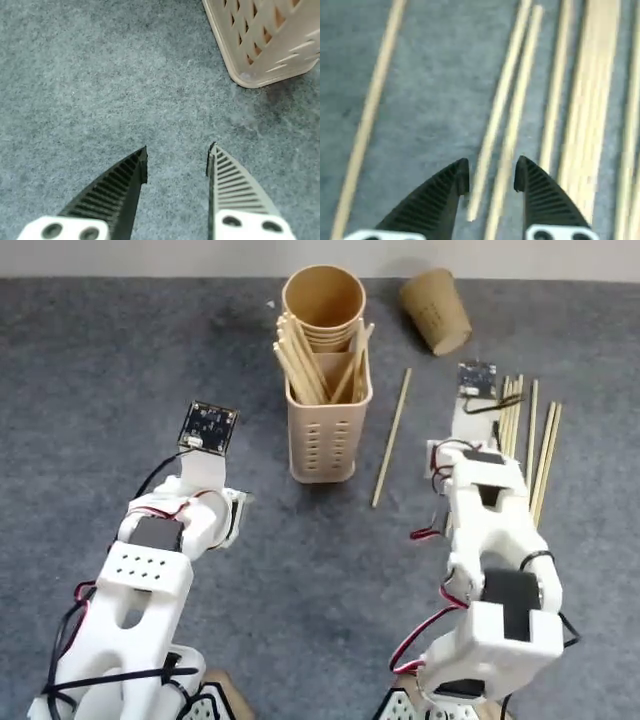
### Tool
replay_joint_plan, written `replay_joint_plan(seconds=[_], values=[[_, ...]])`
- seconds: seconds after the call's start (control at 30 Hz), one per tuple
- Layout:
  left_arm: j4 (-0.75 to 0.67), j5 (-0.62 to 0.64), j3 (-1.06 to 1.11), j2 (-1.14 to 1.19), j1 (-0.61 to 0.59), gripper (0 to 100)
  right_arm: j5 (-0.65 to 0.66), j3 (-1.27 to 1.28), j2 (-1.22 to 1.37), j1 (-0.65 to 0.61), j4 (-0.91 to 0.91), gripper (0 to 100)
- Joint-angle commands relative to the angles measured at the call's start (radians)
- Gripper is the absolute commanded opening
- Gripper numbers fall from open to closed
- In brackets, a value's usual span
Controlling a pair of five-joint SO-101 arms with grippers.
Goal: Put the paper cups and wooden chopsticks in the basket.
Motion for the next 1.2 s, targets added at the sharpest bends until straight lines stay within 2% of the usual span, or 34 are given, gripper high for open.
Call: replay_joint_plan(seconds=[0.0, 0.43, 0.53, 0.8, 0.9, 1.03, 1.17], values=[[-0.018, -0.008, -0.004, -0.022, 0.015, 20, 0.0, -0.044, -0.008, 0.045, -0.015, 15.9], [-0.018, -0.008, -0.002, -0.022, 0.015, 20, 0.003, -0.045, 0.008, -0.038, -0.062, 15.9], [-0.018, -0.008, -0.002, -0.022, 0.015, 20, 0.005, -0.065, 0.079, -0.031, -0.127, 15.9], [-0.018, -0.008, -0.002, -0.022, 0.015, 20, 0.032, -0.234, 0.306, -0.001, -0.12, 14.3], [-0.018, -0.008, -0.002, -0.022, 0.015, 20, 0.031, -0.277, 0.314, 0.005, -0.038, 0.0], [-0.018, -0.008, -0.002, -0.022, 0.015, 20, 0.035, -0.348, 0.26, 0.007, 0.136, 0.4], [-0.018, -0.008, -0.002, -0.022, 0.015, 20, 0.034, -0.44, 0.102, 0.002, 0.3, 0.5]])
